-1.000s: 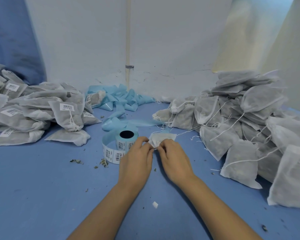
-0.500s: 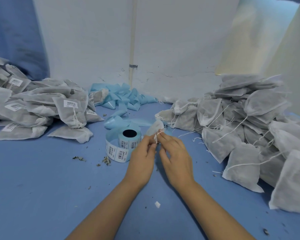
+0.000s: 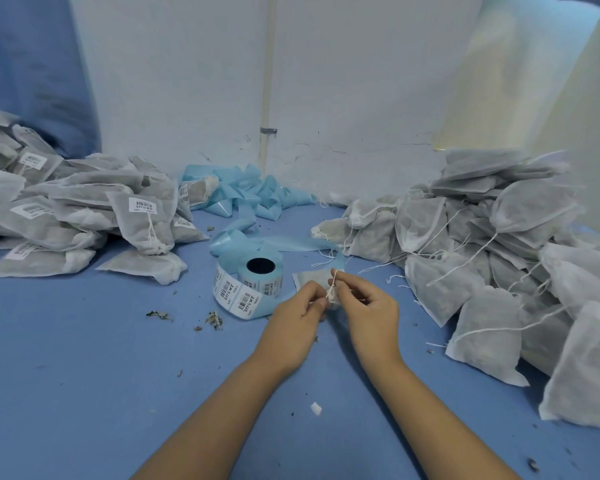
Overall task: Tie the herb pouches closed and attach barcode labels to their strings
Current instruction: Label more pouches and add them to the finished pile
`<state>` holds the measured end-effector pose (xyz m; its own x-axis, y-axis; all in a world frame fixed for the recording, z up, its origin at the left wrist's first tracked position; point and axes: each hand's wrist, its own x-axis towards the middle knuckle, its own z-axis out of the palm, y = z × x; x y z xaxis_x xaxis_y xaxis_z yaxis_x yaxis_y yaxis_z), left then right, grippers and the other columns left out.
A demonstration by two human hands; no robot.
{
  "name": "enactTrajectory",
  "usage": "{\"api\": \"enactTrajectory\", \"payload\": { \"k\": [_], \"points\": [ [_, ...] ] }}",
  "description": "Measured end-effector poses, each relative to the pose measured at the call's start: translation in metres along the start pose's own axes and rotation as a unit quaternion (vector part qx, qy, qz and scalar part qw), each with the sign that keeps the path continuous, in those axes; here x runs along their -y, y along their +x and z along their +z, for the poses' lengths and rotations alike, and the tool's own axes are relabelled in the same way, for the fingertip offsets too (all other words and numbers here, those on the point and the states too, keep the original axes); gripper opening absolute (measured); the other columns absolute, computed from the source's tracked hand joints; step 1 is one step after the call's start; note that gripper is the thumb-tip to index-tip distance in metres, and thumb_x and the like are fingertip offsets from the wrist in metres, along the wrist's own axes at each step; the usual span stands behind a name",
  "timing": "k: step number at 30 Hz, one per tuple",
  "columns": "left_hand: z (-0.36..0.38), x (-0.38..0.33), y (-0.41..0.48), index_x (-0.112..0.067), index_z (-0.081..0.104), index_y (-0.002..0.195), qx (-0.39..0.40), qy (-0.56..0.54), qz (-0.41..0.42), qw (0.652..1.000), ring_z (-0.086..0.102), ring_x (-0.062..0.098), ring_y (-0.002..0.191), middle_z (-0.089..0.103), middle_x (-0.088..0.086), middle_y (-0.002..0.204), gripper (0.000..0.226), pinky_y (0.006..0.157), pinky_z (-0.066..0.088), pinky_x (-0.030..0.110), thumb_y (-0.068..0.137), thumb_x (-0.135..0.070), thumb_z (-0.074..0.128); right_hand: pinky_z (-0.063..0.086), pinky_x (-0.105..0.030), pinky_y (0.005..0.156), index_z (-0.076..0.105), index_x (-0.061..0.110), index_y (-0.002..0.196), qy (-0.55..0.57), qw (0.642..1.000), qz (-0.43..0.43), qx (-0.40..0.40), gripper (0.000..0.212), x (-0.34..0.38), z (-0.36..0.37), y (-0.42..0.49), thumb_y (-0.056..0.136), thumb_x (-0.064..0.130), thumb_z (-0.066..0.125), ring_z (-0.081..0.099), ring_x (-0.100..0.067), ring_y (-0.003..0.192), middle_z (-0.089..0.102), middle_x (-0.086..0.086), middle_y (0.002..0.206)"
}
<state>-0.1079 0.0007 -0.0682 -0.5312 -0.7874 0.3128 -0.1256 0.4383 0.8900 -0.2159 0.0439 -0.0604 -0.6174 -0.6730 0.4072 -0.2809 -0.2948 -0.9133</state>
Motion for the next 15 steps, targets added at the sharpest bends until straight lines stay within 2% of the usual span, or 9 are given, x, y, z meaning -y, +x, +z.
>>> {"api": "enactTrajectory", "payload": {
  "k": [4, 7, 9, 12, 15],
  "points": [
    [0.0003, -0.0002, 0.0002, -0.019, 0.049, 0.083, -0.003, -0.018, -0.013, 1.0, 0.055, -0.006, 0.064, 0.06, -0.007, 0.077, 0.018, 0.058, 0.04, 0.009, 0.099, -0.015, 0.043, 0.048, -0.01, 0.068, 0.075, 0.026, 0.082, 0.059, 0.997, 0.043, -0.007, 0.023, -0.0016, 0.0001, 0.0024, 0.083, 0.004, 0.07, 0.067, 0.002, 0.077, 0.074, 0.015, 0.083],
    [0.0006, 0.0003, 0.0009, -0.022, 0.045, 0.085, -0.03, -0.048, -0.025, 0.998, 0.065, 0.007, 0.071, 0.062, -0.007, 0.081, 0.019, 0.067, 0.045, 0.024, 0.102, -0.019, 0.038, 0.048, -0.009, 0.067, 0.076, 0.025, 0.076, 0.094, 0.993, 0.07, -0.013, 0.019, -0.0004, 0.0008, 0.0033, 0.079, 0.006, 0.074, 0.069, 0.0, 0.079, 0.075, 0.01, 0.082],
    [-0.0003, -0.0005, 0.001, -0.023, 0.044, 0.088, -0.05, -0.067, -0.027, 0.996, 0.067, 0.013, 0.065, 0.063, -0.004, 0.088, 0.017, 0.065, 0.045, 0.028, 0.103, -0.023, 0.034, 0.048, -0.009, 0.066, 0.076, 0.023, 0.075, 0.104, 0.992, 0.076, -0.005, 0.017, 0.0006, 0.0008, 0.0036, 0.078, 0.006, 0.075, 0.069, -0.001, 0.078, 0.075, 0.007, 0.081],
    [-0.0025, -0.0016, 0.0016, -0.029, 0.041, 0.09, -0.082, -0.089, -0.036, 0.992, 0.066, 0.017, 0.054, 0.062, 0.001, 0.095, 0.018, 0.057, 0.046, 0.028, 0.103, -0.027, 0.03, 0.048, -0.008, 0.067, 0.076, 0.024, 0.076, 0.076, 0.994, 0.07, 0.033, 0.014, 0.0022, 0.0011, 0.0017, 0.078, 0.01, 0.076, 0.07, -0.003, 0.079, 0.075, 0.007, 0.08],
    [-0.0039, -0.0025, 0.0008, -0.032, 0.041, 0.091, -0.112, -0.092, -0.037, 0.989, 0.064, 0.017, 0.049, 0.064, 0.002, 0.09, 0.018, 0.051, 0.046, 0.023, 0.103, -0.029, 0.029, 0.046, -0.01, 0.07, 0.075, 0.029, 0.075, 0.006, 0.997, 0.036, 0.066, 0.015, 0.0024, 0.0006, -0.0006, 0.079, 0.014, 0.076, 0.068, -0.005, 0.082, 0.074, 0.012, 0.079]
  ]
}}
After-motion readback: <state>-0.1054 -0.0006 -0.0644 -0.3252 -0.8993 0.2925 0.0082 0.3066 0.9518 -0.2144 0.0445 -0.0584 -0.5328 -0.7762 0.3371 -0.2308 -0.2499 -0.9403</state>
